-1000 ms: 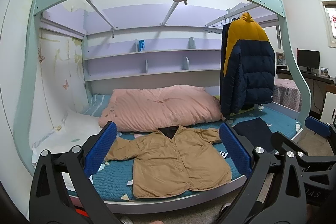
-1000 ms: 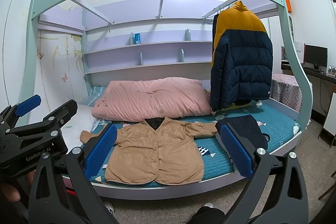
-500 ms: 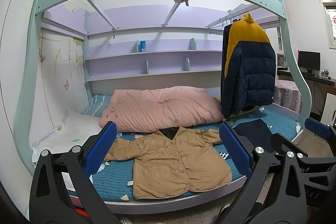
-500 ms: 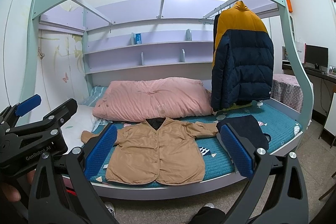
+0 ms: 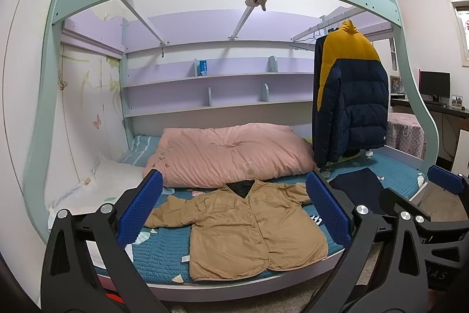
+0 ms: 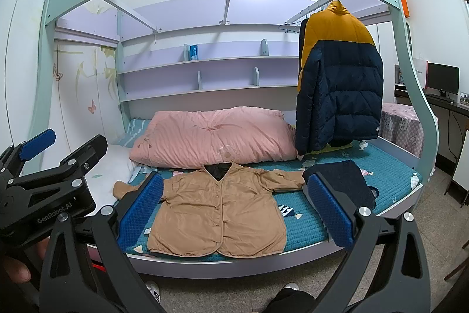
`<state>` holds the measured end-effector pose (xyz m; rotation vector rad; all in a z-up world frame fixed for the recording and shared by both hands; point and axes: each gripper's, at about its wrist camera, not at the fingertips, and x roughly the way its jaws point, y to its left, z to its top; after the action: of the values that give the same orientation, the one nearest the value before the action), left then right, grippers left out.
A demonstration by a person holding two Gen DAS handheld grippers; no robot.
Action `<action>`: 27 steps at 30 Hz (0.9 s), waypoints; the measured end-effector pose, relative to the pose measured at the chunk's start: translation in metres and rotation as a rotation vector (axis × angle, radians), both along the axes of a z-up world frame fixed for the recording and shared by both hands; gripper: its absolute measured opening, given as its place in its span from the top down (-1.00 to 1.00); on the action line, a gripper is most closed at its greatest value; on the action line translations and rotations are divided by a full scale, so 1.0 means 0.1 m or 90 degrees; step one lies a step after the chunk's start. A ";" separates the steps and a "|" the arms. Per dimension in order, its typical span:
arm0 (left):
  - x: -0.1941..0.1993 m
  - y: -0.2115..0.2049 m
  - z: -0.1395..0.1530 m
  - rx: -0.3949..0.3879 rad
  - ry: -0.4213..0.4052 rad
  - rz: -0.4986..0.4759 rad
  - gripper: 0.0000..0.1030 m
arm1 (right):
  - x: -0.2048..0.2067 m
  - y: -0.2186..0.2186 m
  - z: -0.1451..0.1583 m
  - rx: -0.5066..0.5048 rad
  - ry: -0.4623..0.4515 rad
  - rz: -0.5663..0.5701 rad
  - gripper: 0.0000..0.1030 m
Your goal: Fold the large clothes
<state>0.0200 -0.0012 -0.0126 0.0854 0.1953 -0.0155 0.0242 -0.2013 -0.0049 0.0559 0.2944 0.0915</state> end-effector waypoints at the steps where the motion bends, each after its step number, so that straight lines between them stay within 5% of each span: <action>1: 0.00 0.00 0.00 0.001 0.000 0.001 -0.91 | 0.00 0.00 0.00 -0.001 0.000 0.000 -0.85; 27: -0.02 -0.02 -0.01 0.001 0.000 0.003 -0.91 | 0.00 -0.02 0.00 0.000 0.002 0.000 -0.85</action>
<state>0.0184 -0.0030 -0.0139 0.0863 0.1951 -0.0110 0.0246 -0.2028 -0.0048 0.0556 0.2968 0.0914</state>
